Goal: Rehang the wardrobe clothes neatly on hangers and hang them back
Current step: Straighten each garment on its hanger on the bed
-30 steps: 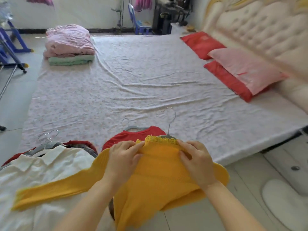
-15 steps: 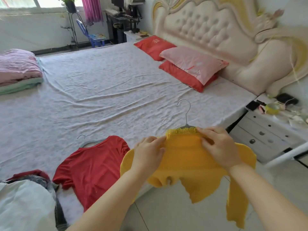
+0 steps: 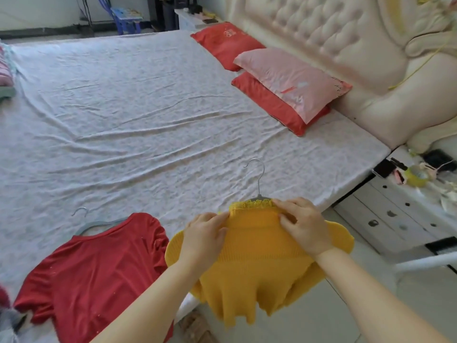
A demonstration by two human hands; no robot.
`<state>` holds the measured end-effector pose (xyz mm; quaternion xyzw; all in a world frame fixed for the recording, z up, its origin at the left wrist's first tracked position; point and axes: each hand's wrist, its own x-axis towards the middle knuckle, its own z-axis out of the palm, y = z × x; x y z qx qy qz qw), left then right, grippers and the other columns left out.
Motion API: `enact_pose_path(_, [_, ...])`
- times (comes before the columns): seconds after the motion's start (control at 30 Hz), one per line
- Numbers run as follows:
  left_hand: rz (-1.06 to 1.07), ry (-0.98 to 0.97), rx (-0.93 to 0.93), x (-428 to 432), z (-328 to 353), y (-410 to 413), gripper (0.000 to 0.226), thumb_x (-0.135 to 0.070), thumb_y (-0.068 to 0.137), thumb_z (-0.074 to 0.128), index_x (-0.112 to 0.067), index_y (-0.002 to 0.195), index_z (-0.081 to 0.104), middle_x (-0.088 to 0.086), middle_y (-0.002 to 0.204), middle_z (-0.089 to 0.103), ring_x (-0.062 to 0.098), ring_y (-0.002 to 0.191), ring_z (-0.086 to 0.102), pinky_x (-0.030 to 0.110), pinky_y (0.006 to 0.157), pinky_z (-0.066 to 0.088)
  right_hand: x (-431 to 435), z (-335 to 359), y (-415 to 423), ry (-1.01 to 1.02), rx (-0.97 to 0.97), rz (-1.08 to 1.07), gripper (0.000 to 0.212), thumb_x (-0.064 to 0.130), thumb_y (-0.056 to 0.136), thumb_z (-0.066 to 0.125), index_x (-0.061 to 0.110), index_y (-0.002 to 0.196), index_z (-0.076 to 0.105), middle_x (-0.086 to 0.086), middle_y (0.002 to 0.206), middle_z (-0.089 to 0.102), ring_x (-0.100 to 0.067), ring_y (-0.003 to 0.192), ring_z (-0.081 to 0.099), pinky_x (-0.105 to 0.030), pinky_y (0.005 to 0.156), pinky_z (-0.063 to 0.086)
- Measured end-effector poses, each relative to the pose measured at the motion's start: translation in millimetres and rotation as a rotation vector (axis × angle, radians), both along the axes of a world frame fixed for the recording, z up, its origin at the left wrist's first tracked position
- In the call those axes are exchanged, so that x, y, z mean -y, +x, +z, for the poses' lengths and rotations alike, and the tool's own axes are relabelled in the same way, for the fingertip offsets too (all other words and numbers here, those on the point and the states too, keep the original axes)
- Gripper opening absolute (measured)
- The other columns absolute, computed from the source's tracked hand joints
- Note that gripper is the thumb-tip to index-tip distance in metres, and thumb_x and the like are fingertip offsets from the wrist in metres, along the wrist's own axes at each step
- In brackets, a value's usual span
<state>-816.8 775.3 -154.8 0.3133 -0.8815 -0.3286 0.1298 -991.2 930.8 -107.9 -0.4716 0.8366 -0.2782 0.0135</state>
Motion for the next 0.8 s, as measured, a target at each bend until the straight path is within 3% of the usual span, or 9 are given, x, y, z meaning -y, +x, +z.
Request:
enact_pose_path(0.1, [0.018,0.031,0.055,35,-11,-13,0.038,-0.024,0.091,0.052,-0.029,0.129,0.052,0.0,0.124,0.056,0.02,0.117,0.045,0.037,0.1,0.034,40,-17,-18,0.021,0.038,0.024,0.037,-0.003,0.077,0.068,0.013,0.11,0.068,-0.007,0.091,0.064,-0.024,0.087,0.057,-0.025,0.08,0.041])
enact_pose_path(0.23, [0.074,0.077,0.091,77,-21,-27,0.039,-0.021,0.091,0.053,-0.028,0.129,0.052,0.001,0.126,0.055,0.02,0.119,0.045,0.033,0.099,0.033,93,-30,-40,0.054,0.05,0.088,0.036,-0.004,0.077,0.068,0.01,0.11,0.068,-0.008,0.091,0.065,-0.027,0.087,0.059,-0.028,0.08,0.043])
enact_pose_path(0.43, [0.174,0.163,0.098,123,-38,-44,0.038,-0.02,0.091,0.053,-0.026,0.128,0.053,0.001,0.122,0.057,0.018,0.114,0.048,0.021,0.085,0.032,162,-49,-73,0.092,0.052,0.212,0.036,-0.003,0.077,0.068,0.011,0.111,0.068,-0.006,0.092,0.064,-0.023,0.088,0.057,-0.025,0.08,0.041])
enact_pose_path(0.63, [0.295,0.247,0.134,160,-59,-56,0.036,-0.021,0.091,0.053,-0.026,0.126,0.055,0.0,0.121,0.058,0.017,0.115,0.049,0.03,0.094,0.038,222,-80,-99,0.144,0.117,0.322,0.037,-0.002,0.079,0.067,0.015,0.112,0.067,-0.003,0.092,0.064,-0.02,0.089,0.055,-0.021,0.079,0.038])
enact_pose_path(0.8, [0.392,0.297,0.189,188,-87,-73,0.035,-0.022,0.092,0.052,-0.025,0.127,0.054,-0.002,0.126,0.057,0.015,0.119,0.047,0.027,0.095,0.034,268,-115,-120,0.199,0.201,0.404,0.037,-0.001,0.081,0.065,0.015,0.114,0.066,-0.004,0.095,0.064,-0.02,0.09,0.056,-0.024,0.079,0.044])
